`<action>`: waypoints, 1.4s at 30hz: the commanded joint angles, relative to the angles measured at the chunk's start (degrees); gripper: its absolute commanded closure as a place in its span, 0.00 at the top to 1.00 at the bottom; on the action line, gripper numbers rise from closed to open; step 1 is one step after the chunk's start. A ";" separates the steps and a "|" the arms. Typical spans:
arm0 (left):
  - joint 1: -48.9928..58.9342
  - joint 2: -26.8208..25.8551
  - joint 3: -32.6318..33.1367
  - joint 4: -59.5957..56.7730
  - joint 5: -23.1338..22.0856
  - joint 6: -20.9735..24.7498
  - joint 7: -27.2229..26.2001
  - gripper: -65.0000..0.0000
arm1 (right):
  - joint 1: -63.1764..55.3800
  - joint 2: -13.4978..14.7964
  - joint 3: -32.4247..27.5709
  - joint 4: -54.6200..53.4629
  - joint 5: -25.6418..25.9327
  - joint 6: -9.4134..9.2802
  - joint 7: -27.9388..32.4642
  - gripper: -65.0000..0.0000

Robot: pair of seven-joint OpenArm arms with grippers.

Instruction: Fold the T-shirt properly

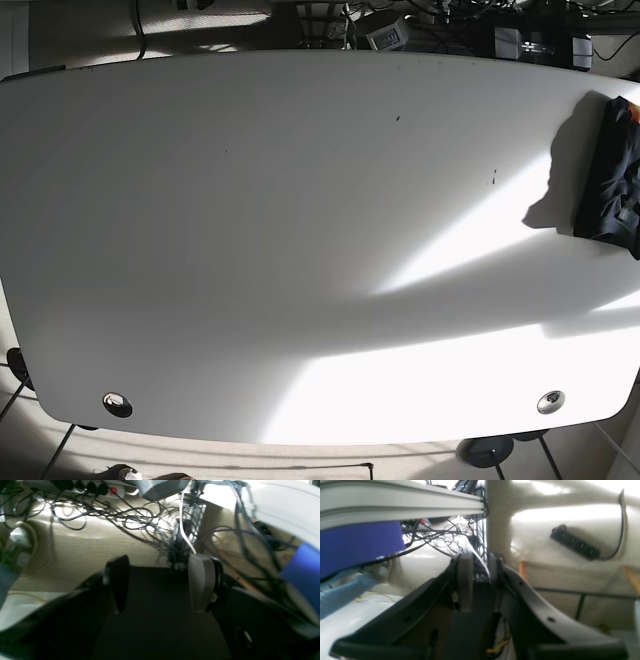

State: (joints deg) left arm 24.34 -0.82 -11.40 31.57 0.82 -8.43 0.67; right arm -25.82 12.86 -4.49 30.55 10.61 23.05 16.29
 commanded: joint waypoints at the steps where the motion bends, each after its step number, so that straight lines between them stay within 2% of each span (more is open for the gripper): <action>1: -2.58 -1.42 -0.07 -4.80 -0.16 0.21 -0.27 0.53 | 1.60 0.02 -0.04 -2.11 -1.51 -0.67 0.63 0.18; 4: -8.12 -1.77 -0.07 -12.01 -0.07 0.21 -0.27 0.52 | 5.56 -1.65 0.23 -5.71 -4.24 -1.20 0.63 0.18; 7: -12.69 -2.13 0.01 -16.50 -0.07 0.38 -0.27 0.52 | 10.04 -2.01 -0.04 -11.25 -5.03 -3.84 0.63 0.18; 11: -16.12 -2.56 1.86 -19.13 1.07 8.56 -0.27 0.52 | 11.71 -2.01 -0.04 -12.39 -5.03 -4.28 0.63 0.19; 12: -16.38 -2.48 2.91 -19.13 1.25 9.35 -0.27 0.52 | 11.80 -1.92 -0.04 -12.30 -5.03 -4.28 0.63 0.19; 32: -16.36 -1.51 3.63 -18.27 1.08 8.18 -0.14 0.53 | 13.74 -2.17 0.06 -12.77 -4.41 -4.59 1.18 0.18; 42: -16.22 -1.44 3.88 -18.85 1.12 8.98 -0.68 0.53 | 14.12 -2.68 -0.14 -13.01 -4.87 -4.88 1.15 0.19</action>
State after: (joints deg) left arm 7.79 -2.13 -7.55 12.62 1.89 0.25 0.34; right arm -11.44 9.80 -4.58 17.54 5.91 17.96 16.69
